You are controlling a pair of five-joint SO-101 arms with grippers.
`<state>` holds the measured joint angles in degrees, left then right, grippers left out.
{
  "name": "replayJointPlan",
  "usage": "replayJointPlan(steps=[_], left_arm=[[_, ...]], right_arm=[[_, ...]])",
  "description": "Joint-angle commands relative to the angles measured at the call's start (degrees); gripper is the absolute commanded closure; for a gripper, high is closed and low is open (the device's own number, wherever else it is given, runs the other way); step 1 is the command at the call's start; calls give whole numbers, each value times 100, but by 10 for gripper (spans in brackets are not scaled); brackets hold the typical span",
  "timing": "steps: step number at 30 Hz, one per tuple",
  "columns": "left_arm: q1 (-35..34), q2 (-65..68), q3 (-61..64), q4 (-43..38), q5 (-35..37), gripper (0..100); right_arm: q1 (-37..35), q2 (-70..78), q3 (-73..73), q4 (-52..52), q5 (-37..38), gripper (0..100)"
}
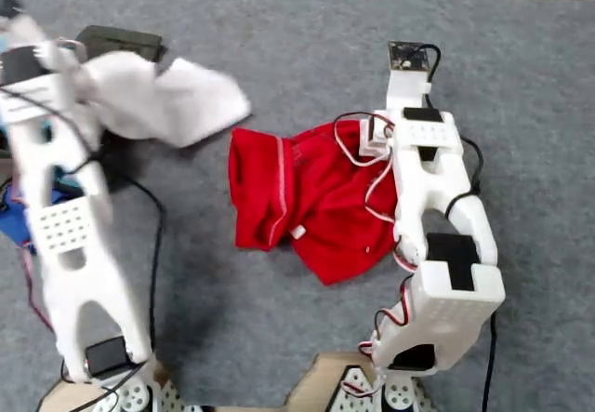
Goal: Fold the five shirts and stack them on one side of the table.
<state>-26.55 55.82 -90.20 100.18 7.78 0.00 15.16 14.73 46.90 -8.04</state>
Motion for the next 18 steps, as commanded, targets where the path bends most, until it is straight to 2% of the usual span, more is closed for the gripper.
replayJointPlan(steps=[1,6,10,14,18], left_arm=[[-677,-1156,211,62,-299,981],[-1697,-1684,352,62,-536,981],[-2198,-1684,352,62,-501,981],[-2347,-1684,352,-53,-492,981],[-2048,-1393,422,-255,-501,978]], right_arm=[[-75,-13,-4,-132,53,991],[-75,-13,-4,-132,53,991],[-75,-13,-4,-132,53,991],[-101,-13,31,-97,53,991],[-101,-66,57,-88,53,991]])
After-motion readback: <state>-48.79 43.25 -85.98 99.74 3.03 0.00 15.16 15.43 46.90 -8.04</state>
